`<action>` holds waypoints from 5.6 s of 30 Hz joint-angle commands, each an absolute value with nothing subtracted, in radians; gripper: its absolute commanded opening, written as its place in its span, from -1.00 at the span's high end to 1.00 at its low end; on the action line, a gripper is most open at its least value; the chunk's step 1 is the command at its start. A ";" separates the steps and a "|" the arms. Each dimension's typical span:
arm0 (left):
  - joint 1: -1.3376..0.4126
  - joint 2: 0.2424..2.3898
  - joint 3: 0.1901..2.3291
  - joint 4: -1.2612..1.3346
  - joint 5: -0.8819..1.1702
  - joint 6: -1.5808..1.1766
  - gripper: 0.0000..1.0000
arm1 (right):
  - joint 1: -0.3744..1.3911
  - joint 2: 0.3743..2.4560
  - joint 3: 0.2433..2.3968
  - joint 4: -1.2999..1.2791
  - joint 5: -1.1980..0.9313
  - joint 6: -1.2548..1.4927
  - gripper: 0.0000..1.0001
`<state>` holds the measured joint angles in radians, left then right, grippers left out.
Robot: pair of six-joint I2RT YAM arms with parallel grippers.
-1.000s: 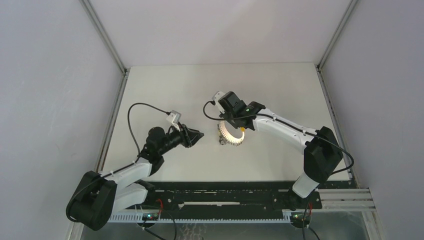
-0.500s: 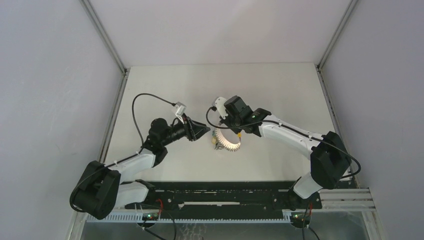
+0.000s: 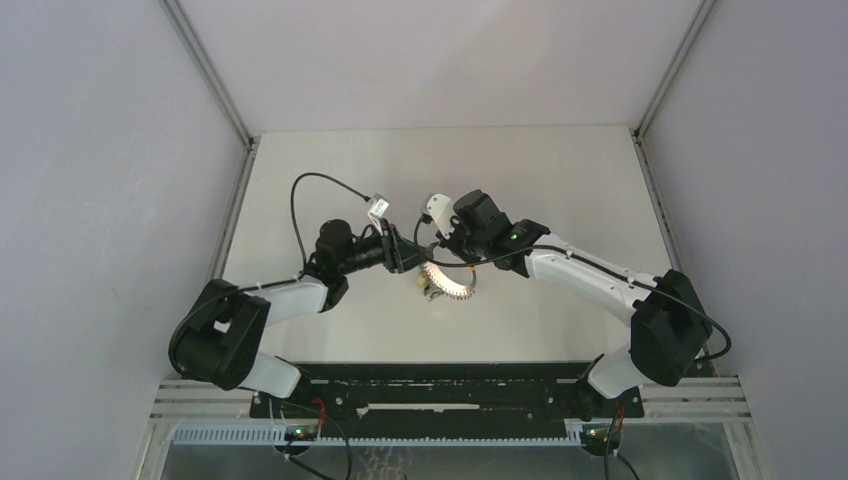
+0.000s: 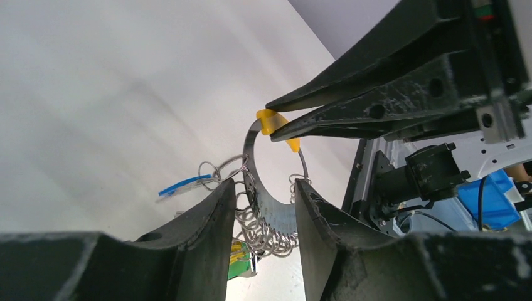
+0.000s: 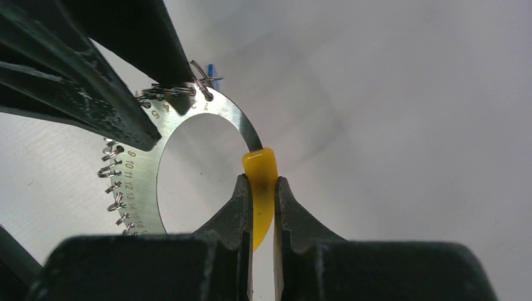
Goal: Put the keys on the keyring
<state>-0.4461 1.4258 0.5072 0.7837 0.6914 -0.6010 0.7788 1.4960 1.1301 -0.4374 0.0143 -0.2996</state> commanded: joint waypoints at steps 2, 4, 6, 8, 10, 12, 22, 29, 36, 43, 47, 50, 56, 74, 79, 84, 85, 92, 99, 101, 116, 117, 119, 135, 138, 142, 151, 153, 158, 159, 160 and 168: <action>-0.449 1.466 0.581 0.831 0.741 -0.644 0.10 | 0.788 1.440 1.127 -0.341 -0.020 -0.328 1.00; -0.450 1.477 0.584 0.831 0.744 -0.649 0.09 | 0.788 1.435 1.124 -0.333 -0.021 -0.327 1.00; -0.450 1.489 0.588 0.831 0.752 -0.660 0.09 | 0.789 1.434 1.124 -0.329 -0.021 -0.331 1.00; -0.450 1.504 0.595 0.831 0.763 -0.666 0.10 | 0.790 1.434 1.124 -0.323 -0.023 -0.334 1.00; -0.453 1.514 0.597 0.845 0.772 -0.698 0.14 | 0.790 1.434 1.124 -0.313 -0.024 -0.338 1.00; -0.457 1.521 0.596 0.860 0.778 -0.713 0.22 | 0.791 1.435 1.124 -0.304 -0.026 -0.340 1.00; -0.459 1.530 0.591 0.862 0.775 -0.733 0.27 | 0.798 1.410 1.115 -0.260 -0.046 -0.368 1.00; -0.429 1.481 0.565 0.855 0.726 -0.746 0.04 | 0.798 1.390 1.083 -0.239 -0.055 -0.378 1.00; -0.413 1.386 0.537 0.711 0.566 -0.653 -0.11 | 0.799 1.379 1.068 -0.231 -0.058 -0.378 1.00; -0.412 1.261 0.528 0.587 0.453 -0.555 -0.16 | 0.799 1.383 1.060 -0.224 -0.061 -0.379 1.00; -0.412 1.232 0.538 0.533 0.452 -0.516 -0.19 | 0.799 1.381 1.057 -0.220 -0.063 -0.378 1.00; -0.414 1.264 0.554 0.533 0.518 -0.526 -0.20 | 0.799 1.376 1.056 -0.214 -0.067 -0.379 1.00; -0.419 1.294 0.530 0.529 0.472 -0.507 -0.22 | 0.767 1.420 1.065 -0.243 -0.130 -0.349 1.00; -0.350 1.339 0.536 0.365 0.333 -0.381 -0.23 | 0.772 1.732 1.154 -0.364 -0.303 -0.303 0.16; -0.340 1.360 0.537 0.373 0.352 -0.374 -0.23 | 0.775 1.782 1.187 -0.388 -0.307 -0.355 0.11; -0.337 1.361 0.532 0.374 0.357 -0.365 -0.23 | 0.776 1.819 1.215 -0.409 -0.303 -0.420 0.02; -0.336 1.358 0.531 0.374 0.357 -0.363 -0.23 | 0.775 1.826 1.218 -0.411 -0.302 -0.430 0.01; -0.329 1.358 0.523 0.378 0.341 -0.365 -0.23 | 0.764 1.890 1.265 -0.459 -0.338 -0.465 -0.07; -0.317 1.356 0.506 0.400 0.339 -0.382 -0.23 | 0.765 1.976 1.316 -0.509 -0.323 -0.471 0.00; -0.315 1.349 0.497 0.409 0.338 -0.390 -0.23 | 0.765 1.986 1.320 -0.511 -0.310 -0.469 0.07; -0.322 1.310 0.375 0.564 0.441 -0.538 -0.23 | 0.734 1.871 1.265 -0.531 -0.285 -0.314 0.49; -0.327 1.307 0.367 0.574 0.443 -0.546 -0.23 | 0.730 1.852 1.253 -0.521 -0.244 -0.288 0.44; -0.338 1.298 0.353 0.584 0.443 -0.553 -0.23 | 0.731 1.782 1.225 -0.505 -0.178 -0.236 0.34; -0.347 1.217 0.315 0.532 0.346 -0.489 -0.25 | 0.984 1.682 1.149 -0.471 0.167 0.361 -0.21; -0.347 1.201 0.313 0.513 0.327 -0.474 -0.25 | 1.021 1.720 1.149 -0.450 0.208 0.418 -0.19; -0.347 1.202 0.318 0.500 0.323 -0.466 -0.25 | 1.052 1.781 1.149 -0.429 0.236 0.476 -0.17; -0.355 1.213 0.327 0.499 0.323 -0.460 -0.25 | 1.073 1.794 1.096 -0.475 0.321 0.498 -0.18; -0.361 1.215 0.332 0.497 0.323 -0.456 -0.25 | 1.062 1.766 1.057 -0.487 0.343 0.504 -0.17; -0.380 1.223 0.357 0.485 0.324 -0.447 -0.25 | 0.996 1.655 0.925 -0.494 0.356 0.509 -0.11; -0.388 1.226 0.368 0.480 0.324 -0.445 -0.25 | 0.981 1.627 0.898 -0.490 0.356 0.503 -0.11; -0.397 1.229 0.377 0.474 0.324 -0.442 -0.25 | 0.968 1.601 0.870 -0.489 0.357 0.489 -0.09; -0.439 1.298 0.518 0.397 0.312 -0.392 -0.25 | 0.866 1.393 0.800 -0.377 0.141 0.354 -0.03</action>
